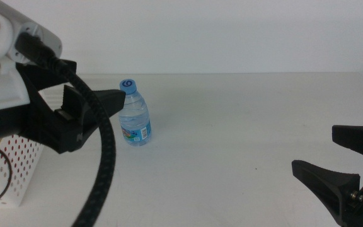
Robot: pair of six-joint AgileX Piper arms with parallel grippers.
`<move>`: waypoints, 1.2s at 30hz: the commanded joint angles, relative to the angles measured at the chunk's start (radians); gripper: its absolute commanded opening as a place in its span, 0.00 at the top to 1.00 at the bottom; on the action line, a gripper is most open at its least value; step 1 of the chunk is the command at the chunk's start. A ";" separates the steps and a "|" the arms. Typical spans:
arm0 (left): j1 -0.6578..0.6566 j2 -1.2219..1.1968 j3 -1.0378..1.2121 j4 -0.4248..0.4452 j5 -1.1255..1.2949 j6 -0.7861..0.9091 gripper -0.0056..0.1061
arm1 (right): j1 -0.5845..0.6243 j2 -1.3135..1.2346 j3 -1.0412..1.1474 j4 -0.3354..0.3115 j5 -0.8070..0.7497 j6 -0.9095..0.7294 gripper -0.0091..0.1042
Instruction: Use arms to grab the bottles and put them into the dustbin to the left of the table.
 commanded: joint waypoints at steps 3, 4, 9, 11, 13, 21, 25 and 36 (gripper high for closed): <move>-0.002 -0.003 -0.029 -0.028 -0.121 0.009 0.14 | 0.001 -0.001 -0.028 -0.005 -0.076 -0.010 0.27; -0.002 -0.003 -0.029 -0.028 -0.129 0.008 0.14 | 0.001 -0.001 -0.028 -0.005 -0.076 -0.010 0.27; 0.001 0.010 -0.029 -0.028 -0.188 -0.030 0.14 | 0.001 -0.001 -0.028 -0.005 -0.076 -0.010 0.27; 0.018 0.031 -0.030 -0.028 -0.212 -0.063 0.15 | 0.001 -0.001 -0.028 -0.005 -0.076 -0.010 0.27; 0.052 0.056 -0.030 -0.028 -0.234 -0.083 0.16 | 0.001 -0.001 -0.028 -0.005 -0.076 -0.010 0.27; 0.183 0.135 -0.030 -0.024 -0.246 -0.065 0.19 | 0.001 -0.001 -0.028 -0.005 -0.076 -0.010 0.27; 0.199 0.155 -0.024 -0.017 -0.231 -0.039 0.20 | 0.001 -0.001 -0.028 -0.005 -0.076 -0.010 0.27; 0.199 0.162 -0.016 0.001 -0.281 -0.032 0.20 | 0.001 -0.001 -0.028 -0.005 -0.076 -0.010 0.27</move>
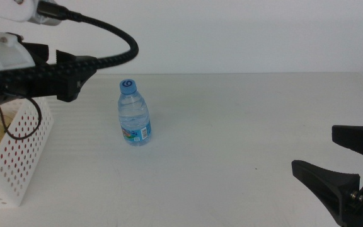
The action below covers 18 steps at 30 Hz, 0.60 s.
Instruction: Use arms to grab the bottles and put them into the dustbin to the left of the table.
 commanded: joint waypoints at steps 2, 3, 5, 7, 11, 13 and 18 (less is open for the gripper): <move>0.000 -0.013 -0.024 0.035 -0.070 -0.017 0.20 | 0.001 -0.001 -0.028 -0.005 -0.076 -0.010 0.27; -0.001 -0.013 -0.014 0.057 -0.091 -0.049 0.20 | 0.001 -0.001 -0.028 -0.005 -0.076 -0.010 0.27; -0.001 -0.014 0.019 0.113 -0.148 -0.131 0.20 | 0.001 -0.001 -0.028 -0.005 -0.076 -0.010 0.27; -0.001 -0.014 0.061 0.186 -0.202 -0.223 0.20 | 0.001 -0.001 -0.028 -0.005 -0.076 -0.010 0.27; -0.001 -0.013 0.138 0.265 -0.294 -0.316 0.20 | 0.001 -0.001 -0.028 -0.005 -0.076 -0.010 0.27; -0.001 -0.013 0.167 0.267 -0.325 -0.315 0.20 | 0.001 -0.001 -0.028 -0.005 -0.076 -0.010 0.27; -0.001 -0.013 0.248 0.263 -0.440 -0.318 0.20 | 0.001 -0.001 -0.028 -0.005 -0.076 -0.010 0.27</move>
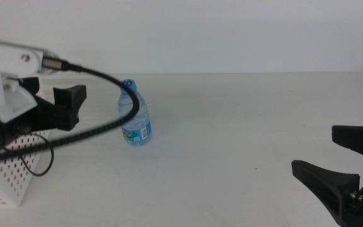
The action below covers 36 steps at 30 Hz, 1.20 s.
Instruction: Use arms to grab the bottles and put them into the dustbin to the left of the table.
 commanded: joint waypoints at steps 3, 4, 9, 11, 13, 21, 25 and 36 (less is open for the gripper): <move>-0.001 -0.015 0.053 0.001 -0.218 -0.018 0.20 | 0.001 -0.001 -0.028 -0.005 -0.076 -0.010 0.27; -0.002 -0.015 0.075 0.002 -0.254 -0.018 0.20 | 0.001 -0.001 -0.028 -0.005 -0.076 -0.010 0.27; -0.011 -0.015 0.178 0.054 -0.385 -0.041 0.20 | 0.001 -0.001 -0.028 -0.005 -0.076 -0.010 0.27; -0.028 -0.007 0.206 0.117 -0.418 -0.058 0.20 | 0.001 -0.001 -0.028 -0.005 -0.076 -0.010 0.27; -0.045 0.021 0.227 0.194 -0.464 -0.074 0.20 | 0.001 -0.001 -0.028 -0.005 -0.076 -0.010 0.27; -0.062 0.261 0.232 0.309 -0.717 -0.246 0.20 | 0.001 -0.001 -0.028 -0.005 -0.076 -0.010 0.27; -0.062 0.388 0.213 0.304 -0.866 -0.254 0.16 | 0.001 -0.001 -0.028 -0.005 -0.076 -0.010 0.27; -0.061 0.578 0.082 0.300 -0.888 -0.266 0.15 | 0.001 -0.001 -0.028 -0.005 -0.076 -0.010 0.27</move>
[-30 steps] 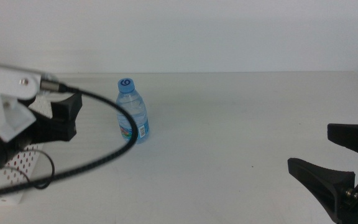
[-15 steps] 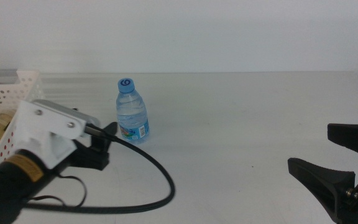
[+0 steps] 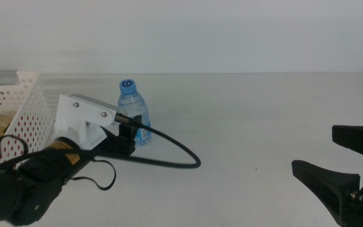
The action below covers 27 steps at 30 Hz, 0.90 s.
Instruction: Use arms to grab the bottles and put them into the dustbin to the left of the table.
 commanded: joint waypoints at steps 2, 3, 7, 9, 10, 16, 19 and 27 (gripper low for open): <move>-0.001 0.013 -0.064 -0.019 -0.084 -0.013 0.15 | 0.001 -0.001 -0.028 -0.005 -0.076 -0.010 0.27; -0.001 0.028 -0.078 -0.025 -0.084 -0.013 0.15 | 0.001 -0.001 -0.028 -0.005 -0.076 -0.010 0.27; -0.001 0.095 -0.130 -0.049 -0.084 -0.007 0.15 | 0.001 -0.001 -0.028 -0.005 -0.076 -0.010 0.27; -0.001 0.124 -0.159 -0.049 -0.084 -0.006 0.15 | 0.001 -0.001 -0.028 -0.005 -0.076 -0.010 0.27; -0.001 0.139 -0.173 -0.049 -0.084 -0.006 0.15 | 0.001 -0.001 -0.028 -0.005 -0.076 -0.010 0.27; -0.001 0.222 -0.252 -0.049 -0.084 0.001 0.15 | 0.001 -0.001 -0.028 -0.005 -0.076 -0.010 0.27; 0.001 0.264 -0.292 -0.051 -0.087 0.013 0.15 | 0.001 -0.001 -0.028 -0.005 -0.076 -0.010 0.27; 0.001 0.340 -0.340 -0.055 -0.127 0.010 0.15 | 0.001 -0.001 -0.028 -0.005 -0.076 -0.010 0.27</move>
